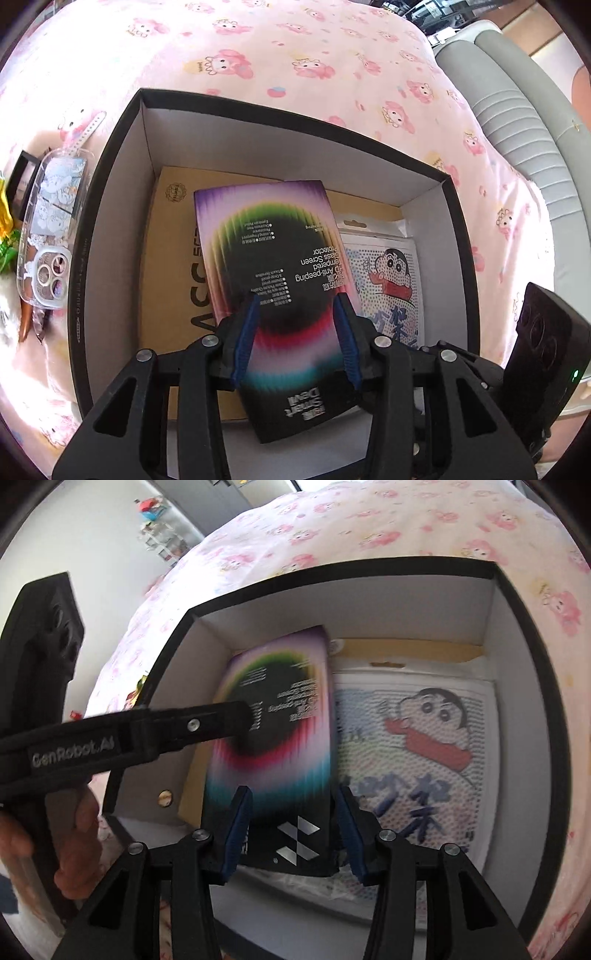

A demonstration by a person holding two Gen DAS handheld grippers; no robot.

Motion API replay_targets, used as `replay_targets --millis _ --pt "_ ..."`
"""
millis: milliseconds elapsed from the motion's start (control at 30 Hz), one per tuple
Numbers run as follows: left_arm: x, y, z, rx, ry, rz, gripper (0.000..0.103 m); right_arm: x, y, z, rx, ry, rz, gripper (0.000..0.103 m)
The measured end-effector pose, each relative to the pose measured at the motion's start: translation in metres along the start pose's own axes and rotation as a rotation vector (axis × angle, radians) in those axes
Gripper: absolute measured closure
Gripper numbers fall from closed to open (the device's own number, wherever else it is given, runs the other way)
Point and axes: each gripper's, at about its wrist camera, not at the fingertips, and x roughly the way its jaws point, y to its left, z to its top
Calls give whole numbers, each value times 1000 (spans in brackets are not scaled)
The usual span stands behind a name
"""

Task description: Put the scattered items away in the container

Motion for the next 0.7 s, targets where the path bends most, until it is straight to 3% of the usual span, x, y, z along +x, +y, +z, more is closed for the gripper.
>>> replay_targets --millis 100,233,500,633,700 --pt "8 -2 5 -19 4 -8 61 -4 1 0 -20 -36 -66 60" --pt "0 0 -1 -33 -5 -17 57 -1 -4 2 -14 -32 -222 60" --pt "0 -5 0 -31 -13 -42 54 0 -2 4 10 19 -70 60" --pt "-2 -2 1 -36 -25 -20 54 -7 14 8 -22 43 71 58" --pt "-2 1 1 -53 -23 -31 54 -17 17 15 -48 5 12 58"
